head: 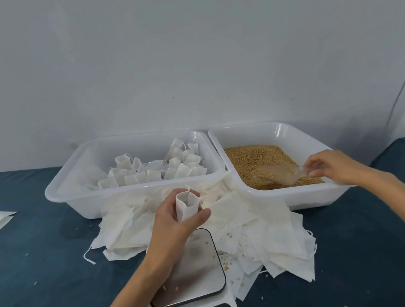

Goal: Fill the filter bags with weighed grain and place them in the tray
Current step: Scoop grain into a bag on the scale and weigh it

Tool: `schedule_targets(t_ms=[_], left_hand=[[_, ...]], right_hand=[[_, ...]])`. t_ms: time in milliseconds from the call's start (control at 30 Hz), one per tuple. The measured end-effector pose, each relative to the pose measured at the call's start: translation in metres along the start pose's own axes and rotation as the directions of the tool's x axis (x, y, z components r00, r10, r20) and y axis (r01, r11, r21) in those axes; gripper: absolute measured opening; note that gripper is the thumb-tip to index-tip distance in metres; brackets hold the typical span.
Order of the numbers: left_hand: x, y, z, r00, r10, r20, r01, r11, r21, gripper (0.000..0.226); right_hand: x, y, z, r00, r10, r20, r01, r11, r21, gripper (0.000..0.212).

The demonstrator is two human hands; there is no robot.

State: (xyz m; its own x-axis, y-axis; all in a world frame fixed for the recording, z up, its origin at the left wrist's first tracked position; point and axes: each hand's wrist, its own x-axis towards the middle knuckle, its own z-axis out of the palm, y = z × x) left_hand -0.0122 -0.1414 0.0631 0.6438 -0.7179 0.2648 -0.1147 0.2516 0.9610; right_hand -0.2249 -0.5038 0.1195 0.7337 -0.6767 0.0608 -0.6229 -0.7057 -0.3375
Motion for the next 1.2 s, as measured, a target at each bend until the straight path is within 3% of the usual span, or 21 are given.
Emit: schedule_targets(t_ms=[200, 500, 700, 900, 1200], left_hand=[[-0.001, -0.001, 0.0, 1.0, 0.007, 0.017, -0.008, 1.0, 0.031, 0.033], [-0.003, 0.001, 0.002, 0.999, 0.012, 0.049, -0.014, 0.999, 0.044, 0.035], [-0.003, -0.002, 0.001, 0.999, 0.001, 0.05, -0.006, 0.995, 0.095, 0.028], [-0.003, -0.003, 0.002, 0.998, 0.002, 0.062, -0.006, 0.997, 0.071, 0.029], [-0.003, -0.005, 0.005, 0.998, -0.004, 0.061, -0.001, 0.996, 0.09, 0.029]], right_hand=[[-0.01, -0.017, 0.001, 0.998, -0.053, -0.018, 0.055, 0.995, 0.083, 0.016], [-0.035, -0.086, -0.004, 0.941, -0.333, -0.064, 0.339, 0.91, 0.241, 0.02], [-0.048, -0.133, -0.006, 0.875, -0.478, -0.081, 0.484, 0.864, 0.14, 0.025], [-0.052, -0.152, -0.016, 0.79, -0.607, -0.09, 0.601, 0.795, -0.085, 0.025], [-0.059, -0.169, -0.022, 0.741, -0.662, -0.111, 0.619, 0.738, -0.27, 0.026]])
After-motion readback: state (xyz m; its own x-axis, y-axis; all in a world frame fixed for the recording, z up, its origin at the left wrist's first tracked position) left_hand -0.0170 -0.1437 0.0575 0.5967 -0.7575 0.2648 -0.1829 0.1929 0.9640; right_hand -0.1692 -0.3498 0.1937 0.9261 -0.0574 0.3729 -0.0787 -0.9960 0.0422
